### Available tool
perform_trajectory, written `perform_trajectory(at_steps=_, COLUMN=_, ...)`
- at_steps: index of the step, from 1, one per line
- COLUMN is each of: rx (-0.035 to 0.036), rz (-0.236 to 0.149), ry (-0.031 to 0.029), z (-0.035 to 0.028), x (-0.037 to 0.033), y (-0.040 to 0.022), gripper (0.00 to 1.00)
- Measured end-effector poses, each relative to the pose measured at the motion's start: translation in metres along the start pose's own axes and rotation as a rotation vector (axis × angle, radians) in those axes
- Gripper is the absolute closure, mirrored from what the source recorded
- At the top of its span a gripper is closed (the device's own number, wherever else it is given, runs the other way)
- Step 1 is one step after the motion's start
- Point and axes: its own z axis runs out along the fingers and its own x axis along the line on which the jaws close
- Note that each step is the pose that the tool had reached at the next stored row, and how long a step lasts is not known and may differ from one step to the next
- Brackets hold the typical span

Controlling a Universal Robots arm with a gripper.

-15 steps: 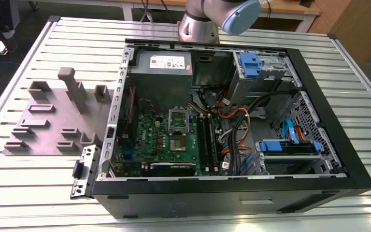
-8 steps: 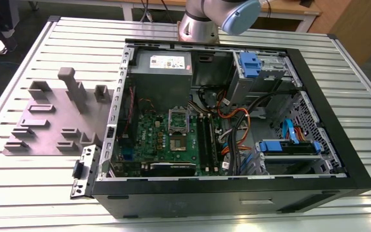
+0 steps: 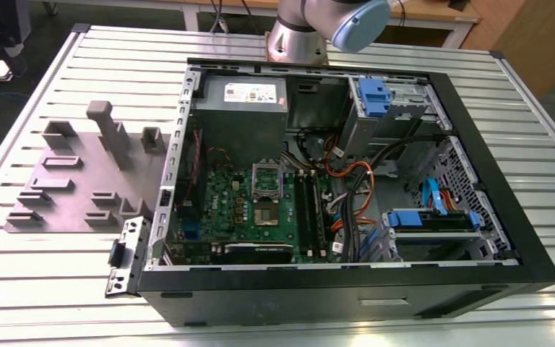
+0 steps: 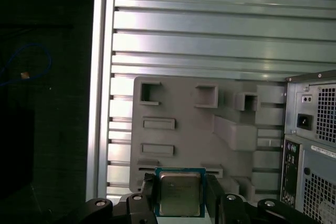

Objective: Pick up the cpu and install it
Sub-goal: 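Pick up the cpu and move it towards the insertion slot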

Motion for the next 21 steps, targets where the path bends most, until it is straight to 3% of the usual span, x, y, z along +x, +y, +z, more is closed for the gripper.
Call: perform_trajectory(at_steps=21, rx=0.0, rz=0.0, ry=0.0001, z=0.0, x=-0.0054, y=-0.0002, gripper=0.53)
